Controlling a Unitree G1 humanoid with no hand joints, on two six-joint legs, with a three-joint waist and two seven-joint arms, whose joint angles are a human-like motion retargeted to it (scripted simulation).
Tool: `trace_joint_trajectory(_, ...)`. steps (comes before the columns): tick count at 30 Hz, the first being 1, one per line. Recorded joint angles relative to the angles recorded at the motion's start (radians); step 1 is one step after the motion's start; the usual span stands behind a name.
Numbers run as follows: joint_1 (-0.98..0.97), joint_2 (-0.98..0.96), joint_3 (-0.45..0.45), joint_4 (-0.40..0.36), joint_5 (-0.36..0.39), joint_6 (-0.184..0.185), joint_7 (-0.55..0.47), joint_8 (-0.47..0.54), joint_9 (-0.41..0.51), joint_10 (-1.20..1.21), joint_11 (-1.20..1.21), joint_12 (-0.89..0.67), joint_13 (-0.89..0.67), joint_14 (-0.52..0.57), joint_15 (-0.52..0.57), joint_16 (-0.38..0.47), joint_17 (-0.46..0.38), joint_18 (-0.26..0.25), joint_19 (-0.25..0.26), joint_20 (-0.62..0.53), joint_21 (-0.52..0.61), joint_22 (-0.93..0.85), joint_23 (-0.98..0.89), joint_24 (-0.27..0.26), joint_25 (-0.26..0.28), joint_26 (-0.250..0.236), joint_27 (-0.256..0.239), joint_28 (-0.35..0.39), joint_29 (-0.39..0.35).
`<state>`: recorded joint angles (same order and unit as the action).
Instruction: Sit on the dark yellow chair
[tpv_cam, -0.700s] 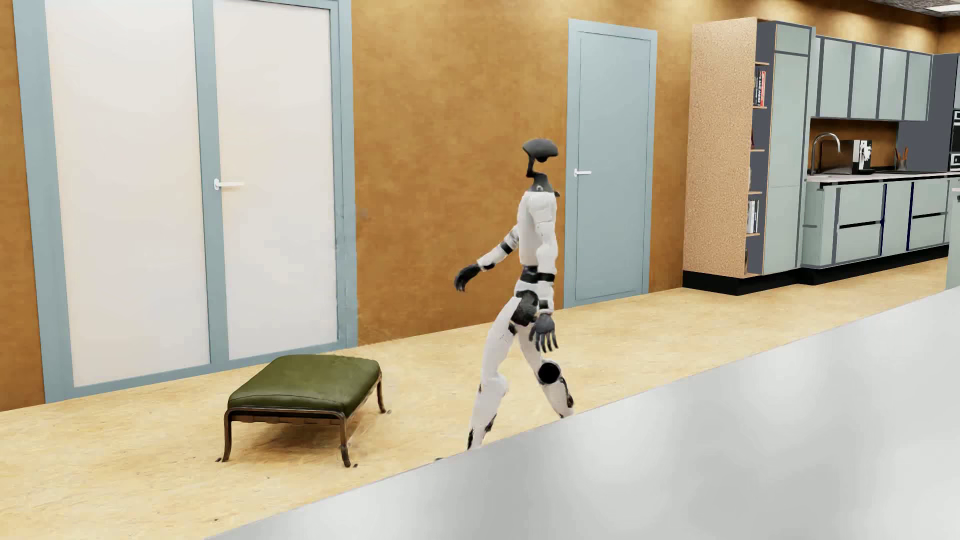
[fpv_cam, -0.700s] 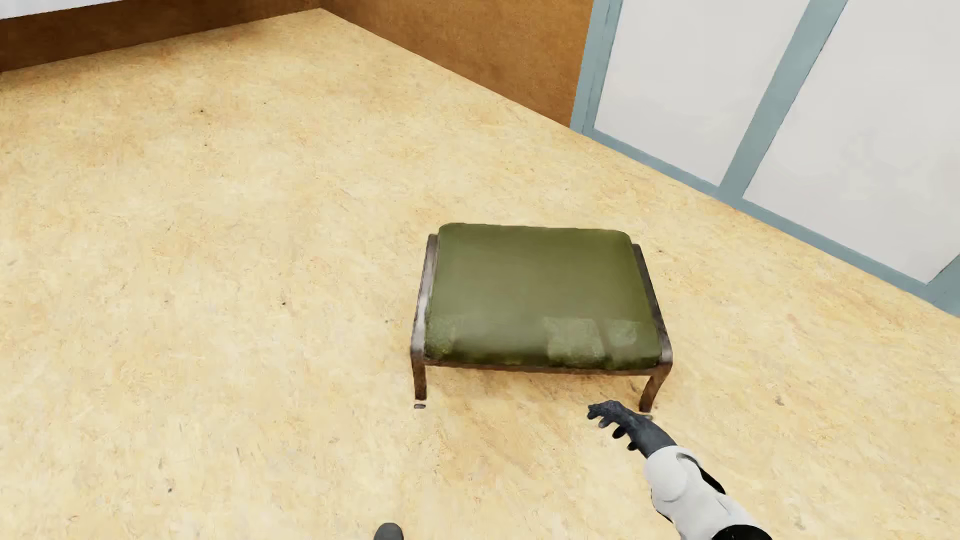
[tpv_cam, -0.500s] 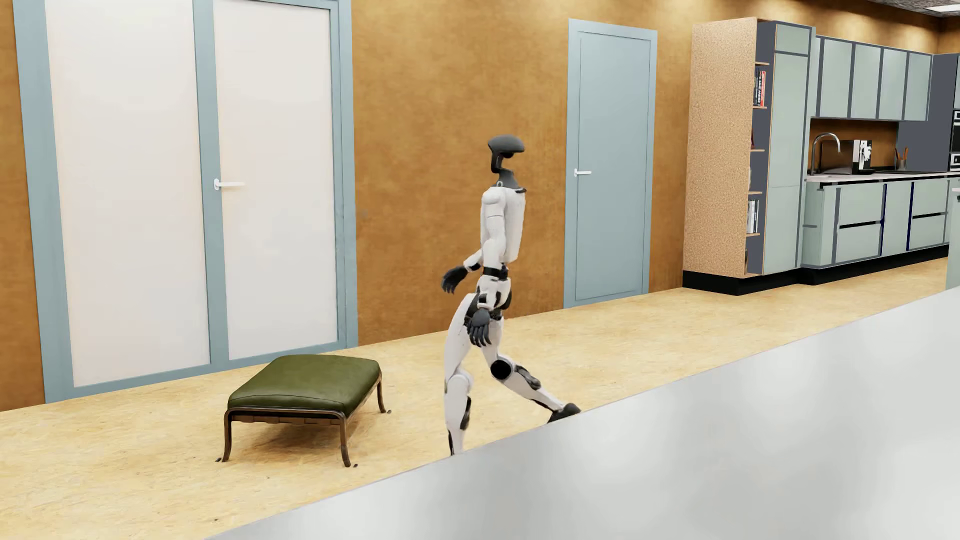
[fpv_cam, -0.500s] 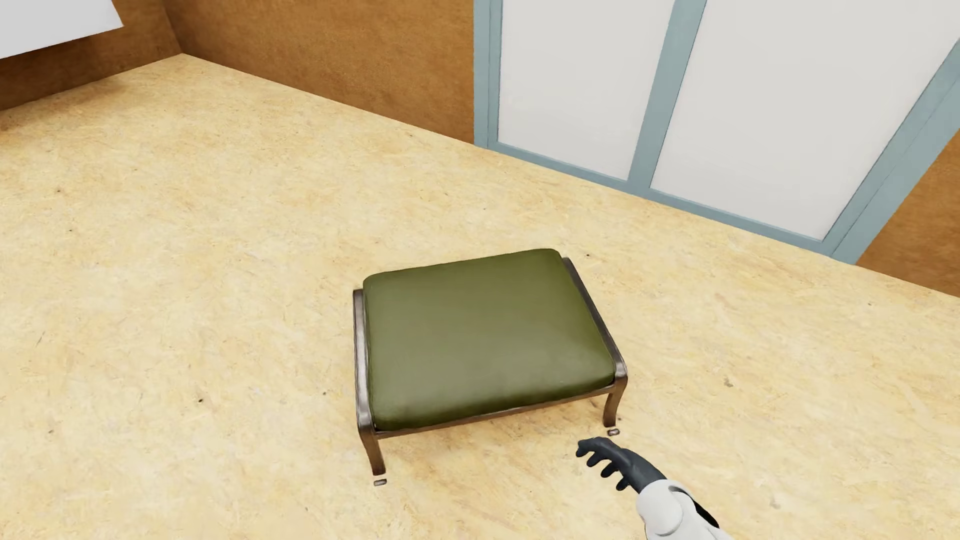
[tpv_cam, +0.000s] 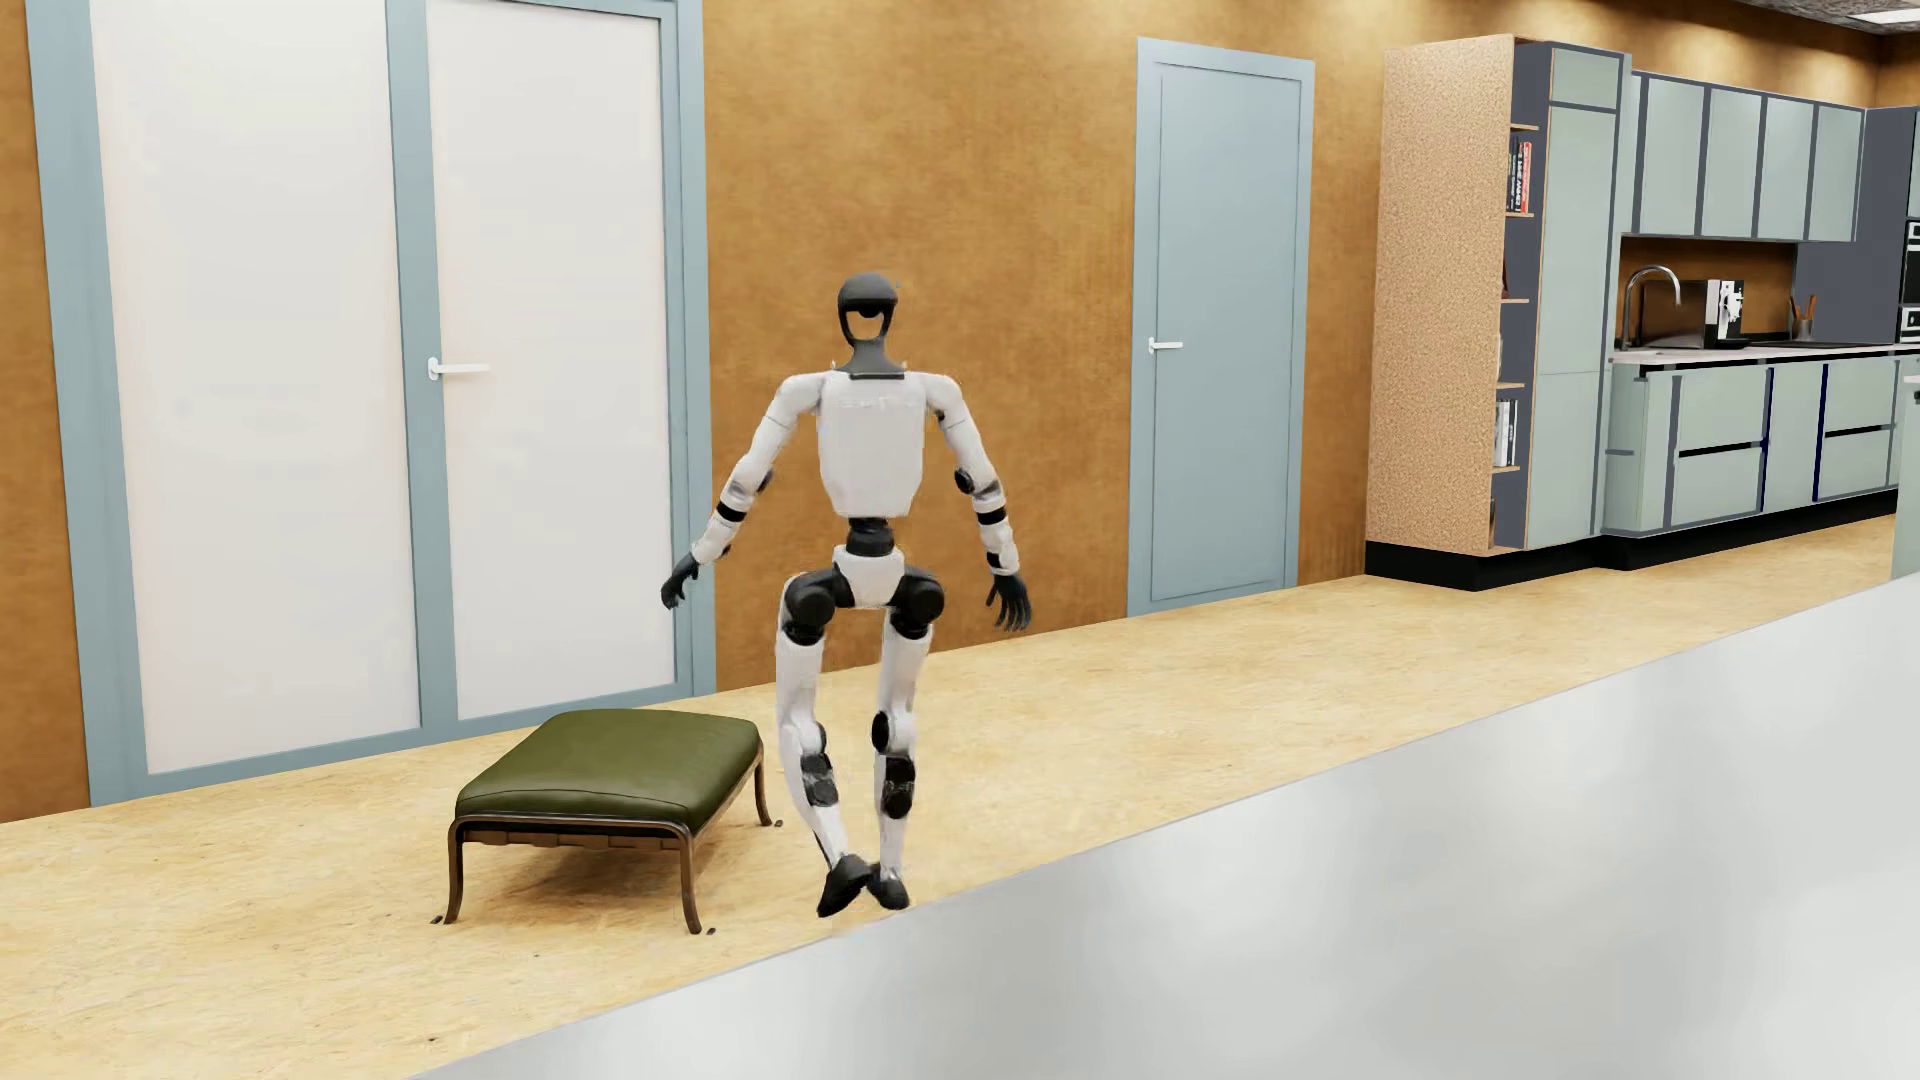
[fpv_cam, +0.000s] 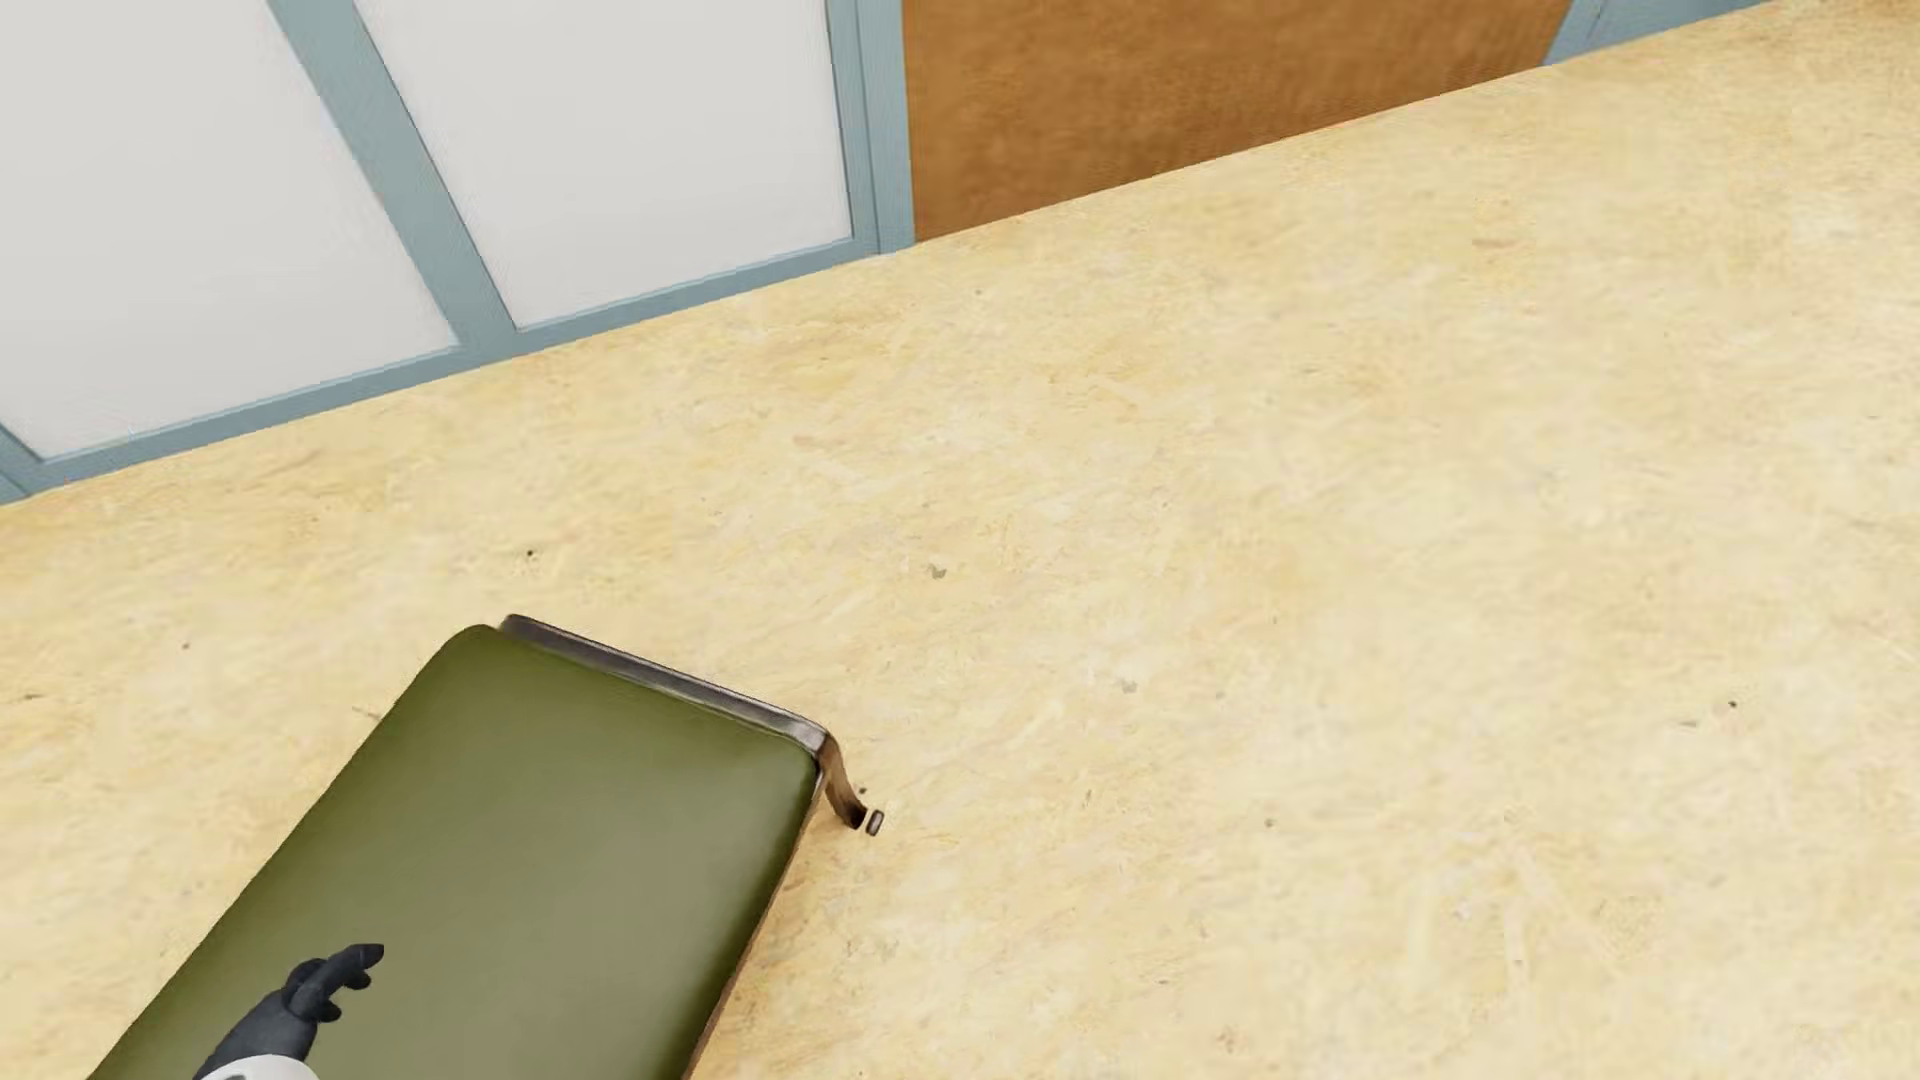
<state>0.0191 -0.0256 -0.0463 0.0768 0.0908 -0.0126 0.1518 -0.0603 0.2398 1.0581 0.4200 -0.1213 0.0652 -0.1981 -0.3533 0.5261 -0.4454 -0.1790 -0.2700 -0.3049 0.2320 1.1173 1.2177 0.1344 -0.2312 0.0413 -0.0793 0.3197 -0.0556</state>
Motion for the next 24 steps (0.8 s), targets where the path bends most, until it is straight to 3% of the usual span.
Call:
trace_joint_trajectory(1,-0.046,0.031,0.006,0.042,0.002,0.004,-0.017,0.012,0.009,0.089,0.007,0.045,-0.025,-0.048,-0.027,-0.028,0.004,0.019,0.009,0.002,0.042,-0.009,-0.009,0.008,-0.001,-0.005,0.007,-0.005,-0.013)
trace_joint_trajectory(2,-0.102,0.041,0.011,0.035,-0.010,0.003,-0.093,0.040,0.024,0.114,0.027,0.074,-0.074,-0.072,-0.040,-0.068,0.021,0.024,0.035,0.002,0.063,-0.022,-0.025,0.006,0.043,-0.015,0.001,0.014,-0.038)
trace_joint_trajectory(3,-0.149,0.052,0.028,0.020,-0.021,0.010,-0.151,0.077,0.031,0.069,0.023,0.091,-0.107,-0.015,-0.045,-0.118,0.030,0.058,0.064,-0.016,0.076,-0.007,-0.054,0.014,0.036,-0.018,-0.011,0.014,-0.046)
trace_joint_trajectory(4,-0.198,0.040,0.037,0.025,-0.031,0.013,-0.195,0.094,0.026,-0.013,0.017,0.089,-0.141,-0.037,-0.061,-0.153,0.044,0.089,0.088,-0.024,0.109,0.012,-0.115,0.015,0.039,-0.010,-0.044,-0.006,-0.045)
trace_joint_trajectory(5,-0.204,0.028,0.042,0.032,-0.037,0.014,-0.221,0.105,0.029,-0.145,0.014,0.115,-0.156,-0.091,-0.058,-0.185,0.062,0.083,0.127,-0.020,0.143,0.003,-0.175,0.055,-0.004,0.013,-0.015,-0.003,-0.035)
trace_joint_trajectory(6,-0.169,-0.011,0.042,0.021,-0.068,0.010,-0.245,0.123,0.007,-0.374,0.037,0.151,-0.164,-0.019,-0.062,-0.214,0.069,0.121,0.176,-0.034,0.208,-0.021,-0.244,0.066,0.005,-0.009,-0.062,-0.024,-0.013)
trace_joint_trajectory(7,-0.158,-0.044,0.033,0.029,-0.067,0.021,-0.284,0.134,0.013,-0.525,0.047,0.150,-0.199,0.024,-0.067,-0.234,0.080,0.071,0.207,-0.030,0.259,-0.023,-0.285,0.092,-0.045,-0.015,-0.092,0.001,-0.006)
trace_joint_trajectory(8,-0.161,-0.091,0.018,0.046,-0.034,0.036,-0.368,0.203,-0.016,-0.589,0.041,0.162,-0.206,0.041,-0.050,-0.233,0.100,0.061,0.220,-0.053,0.286,-0.055,-0.332,0.049,-0.039,0.061,-0.092,0.035,0.100)
trace_joint_trajectory(9,-0.116,-0.098,0.024,0.072,-0.003,0.037,-0.385,0.274,0.025,-0.563,0.028,0.148,-0.239,-0.009,-0.008,-0.230,0.111,0.004,0.232,-0.036,0.339,-0.059,-0.363,0.062,-0.062,0.051,-0.113,0.028,0.152)
trace_joint_trajectory(10,-0.126,-0.185,0.007,0.095,0.002,0.020,-0.290,0.296,0.054,-0.578,0.063,0.121,-0.289,-0.041,0.031,-0.211,0.131,-0.003,0.256,-0.040,0.370,-0.077,-0.388,0.076,-0.069,0.034,-0.113,0.047,0.106)
trace_joint_trajectory(11,-0.181,-0.325,-0.018,0.060,-0.024,0.000,-0.205,0.272,0.037,-0.586,0.155,0.120,-0.297,0.005,0.042,-0.198,0.146,0.063,0.281,-0.031,0.364,-0.109,-0.403,0.133,-0.094,0.063,-0.104,0.014,0.099)
trace_joint_trajectory(12,-0.200,-0.349,-0.024,0.084,-0.013,-0.014,-0.180,0.269,0.071,-0.518,0.182,0.116,-0.300,-0.081,0.007,-0.164,0.184,0.001,0.232,-0.034,0.352,-0.109,-0.397,0.125,-0.106,-0.040,-0.089,0.041,0.074)
trace_joint_trajectory(13,-0.230,-0.365,-0.032,0.054,-0.059,-0.020,-0.207,0.258,0.104,-0.473,0.230,0.110,-0.285,-0.072,-0.041,-0.145,0.187,0.043,0.230,-0.069,0.336,-0.154,-0.415,0.123,-0.098,0.039,-0.001,0.063,0.017)
trace_joint_trajectory(14,-0.242,-0.382,-0.017,0.031,-0.090,-0.003,-0.218,0.261,0.127,-0.430,0.319,0.095,-0.276,-0.090,-0.066,-0.166,0.163,0.101,0.234,-0.068,0.330,-0.145,-0.414,0.114,-0.085,0.036,-0.029,0.070,-0.015)
trace_joint_trajectory(15,-0.281,-0.408,-0.002,0.035,-0.122,-0.009,-0.202,0.262,0.147,-0.380,0.419,0.076,-0.260,-0.076,-0.091,-0.165,0.145,0.119,0.241,-0.035,0.334,-0.146,-0.416,0.127,-0.084,0.062,-0.010,0.079,-0.046)
trace_joint_trajectory(16,-0.339,-0.419,0.004,0.042,-0.154,-0.001,-0.183,0.234,0.156,-0.303,0.478,0.079,-0.253,-0.086,-0.102,-0.188,0.122,0.144,0.251,-0.023,0.342,-0.140,-0.394,0.087,-0.090,0.068,0.002,0.134,-0.085)
trace_joint_trajectory(18,-0.471,-0.433,0.023,0.059,-0.203,0.000,-0.214,0.182,0.202,-0.127,0.543,0.065,-0.285,-0.122,-0.095,-0.186,0.091,0.178,0.252,0.005,0.304,-0.145,-0.339,0.074,-0.099,0.063,0.020,0.135,-0.080)
trace_joint_trajectory(19,-0.538,-0.446,0.035,0.064,-0.235,-0.012,-0.237,0.170,0.241,-0.040,0.523,0.044,-0.303,-0.157,-0.144,-0.158,0.075,0.163,0.289,0.000,0.267,-0.154,-0.330,0.094,-0.084,0.061,0.035,0.108,-0.076)
trace_joint_trajectory(20,-0.624,-0.522,0.041,0.082,-0.246,-0.019,-0.240,0.170,0.265,0.063,0.570,0.037,-0.312,-0.186,-0.189,-0.146,0.059,0.161,0.303,0.018,0.244,-0.165,-0.330,0.128,-0.052,0.095,0.026,0.054,-0.083)
trace_joint_trajectory(21,-0.724,-0.653,0.042,0.108,-0.246,-0.027,-0.248,0.180,0.288,0.183,0.696,0.034,-0.328,-0.226,-0.205,-0.110,0.048,0.143,0.341,0.025,0.234,-0.208,-0.323,0.139,-0.035,0.022,0.026,0.026,-0.106)
trace_joint_trajectory(22,-0.812,-0.771,0.039,0.125,-0.264,-0.045,-0.251,0.193,0.308,0.287,0.808,0.039,-0.349,-0.240,-0.237,-0.086,0.032,0.133,0.382,0.039,0.221,-0.239,-0.314,0.157,-0.031,0.007,0.045,0.008,-0.077)
trace_joint_trajectory(24,-0.946,-0.916,0.032,0.123,-0.306,-0.042,-0.281,0.184,0.395,0.489,1.002,-0.002,-0.392,-0.302,-0.306,-0.055,-0.006,0.117,0.413,0.019,0.202,-0.275,-0.307,0.169,0.015,0.012,0.048,0.007,-0.119)
